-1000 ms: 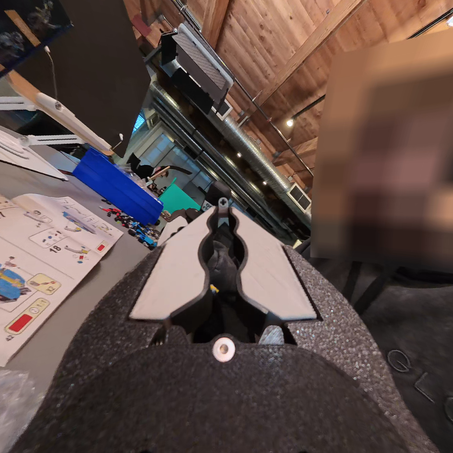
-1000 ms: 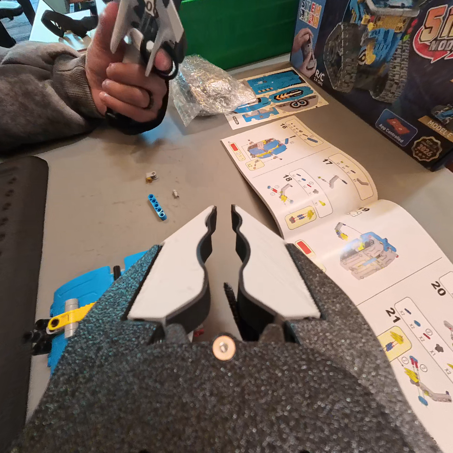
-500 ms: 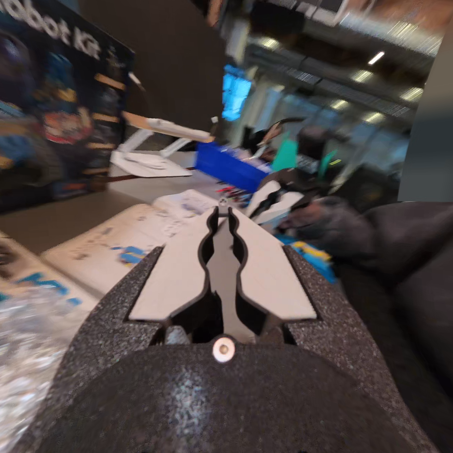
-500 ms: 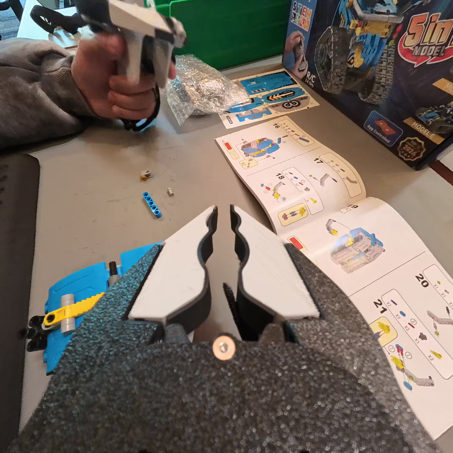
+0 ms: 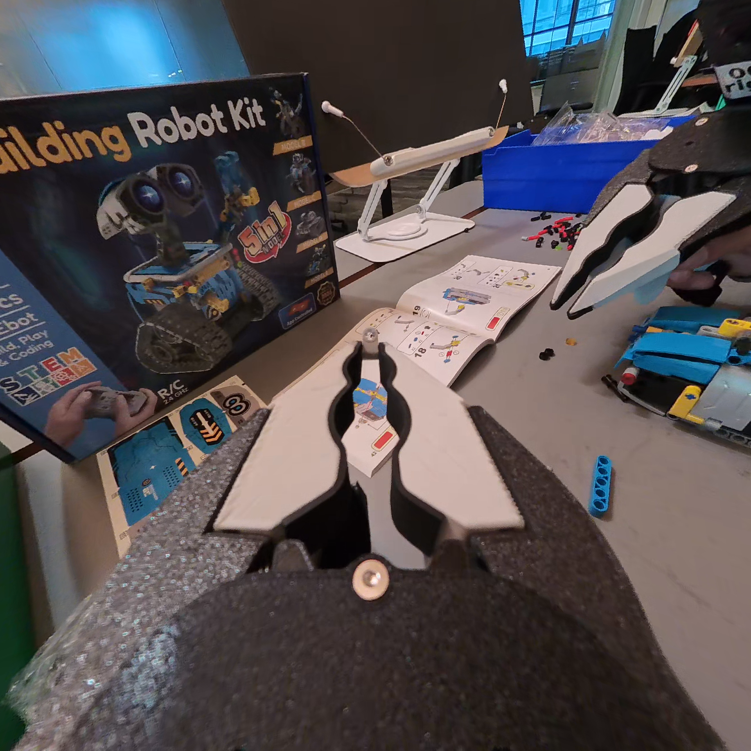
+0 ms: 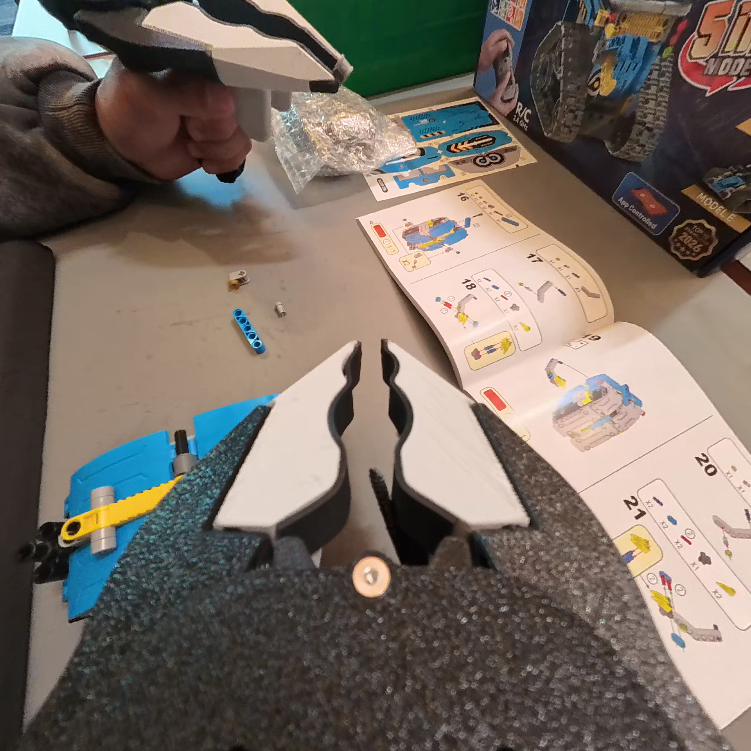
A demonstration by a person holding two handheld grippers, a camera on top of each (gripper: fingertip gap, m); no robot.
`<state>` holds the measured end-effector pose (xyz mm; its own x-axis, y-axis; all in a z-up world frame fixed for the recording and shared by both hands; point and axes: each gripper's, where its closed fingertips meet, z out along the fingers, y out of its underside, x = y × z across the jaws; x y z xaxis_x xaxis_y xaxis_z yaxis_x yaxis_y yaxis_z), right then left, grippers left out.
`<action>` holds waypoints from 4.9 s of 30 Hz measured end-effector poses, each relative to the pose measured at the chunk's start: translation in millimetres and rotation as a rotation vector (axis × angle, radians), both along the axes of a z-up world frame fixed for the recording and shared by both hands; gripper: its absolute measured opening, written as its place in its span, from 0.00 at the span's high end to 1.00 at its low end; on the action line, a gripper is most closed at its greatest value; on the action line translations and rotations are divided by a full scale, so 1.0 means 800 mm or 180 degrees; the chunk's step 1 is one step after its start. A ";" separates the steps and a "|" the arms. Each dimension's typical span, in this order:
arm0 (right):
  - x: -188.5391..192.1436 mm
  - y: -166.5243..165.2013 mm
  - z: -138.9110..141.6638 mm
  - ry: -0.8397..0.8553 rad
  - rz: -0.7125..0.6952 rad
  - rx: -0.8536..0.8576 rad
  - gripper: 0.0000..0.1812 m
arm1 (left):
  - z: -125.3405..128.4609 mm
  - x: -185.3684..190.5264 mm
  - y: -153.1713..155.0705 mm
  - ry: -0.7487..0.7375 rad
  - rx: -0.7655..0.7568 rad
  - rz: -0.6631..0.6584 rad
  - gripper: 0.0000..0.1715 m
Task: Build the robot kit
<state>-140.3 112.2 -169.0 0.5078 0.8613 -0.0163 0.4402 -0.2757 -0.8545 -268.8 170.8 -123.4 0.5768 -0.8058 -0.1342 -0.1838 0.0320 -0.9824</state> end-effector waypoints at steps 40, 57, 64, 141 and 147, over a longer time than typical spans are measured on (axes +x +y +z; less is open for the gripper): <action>-0.043 -0.065 0.067 0.0797 0.0874 -0.0328 0.96 | -0.004 0.102 -0.156 0.0020 -0.0392 -0.1828 0.88; -0.069 -0.110 0.046 0.0278 0.1439 -0.0188 0.96 | -0.017 0.102 -0.188 0.0288 -0.0300 -0.2188 0.94; -0.071 -0.109 0.047 0.0293 0.1419 -0.0139 0.96 | -0.018 0.102 -0.187 0.0283 -0.0310 -0.2194 0.96; -0.149 0.006 0.115 0.1658 0.0534 -0.1040 0.98 | 0.046 0.032 -0.081 -0.1586 -0.1677 -0.1836 0.97; -0.146 0.004 0.114 0.1577 0.0570 -0.0941 0.98 | 0.045 0.033 -0.082 -0.1530 -0.1644 -0.1840 0.97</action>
<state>-257.2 115.7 -78.1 0.2260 0.8557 -0.4656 0.0710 -0.4912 -0.8682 -242.8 105.1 -87.7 -0.0351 -0.8798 0.4741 0.1570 -0.4733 -0.8668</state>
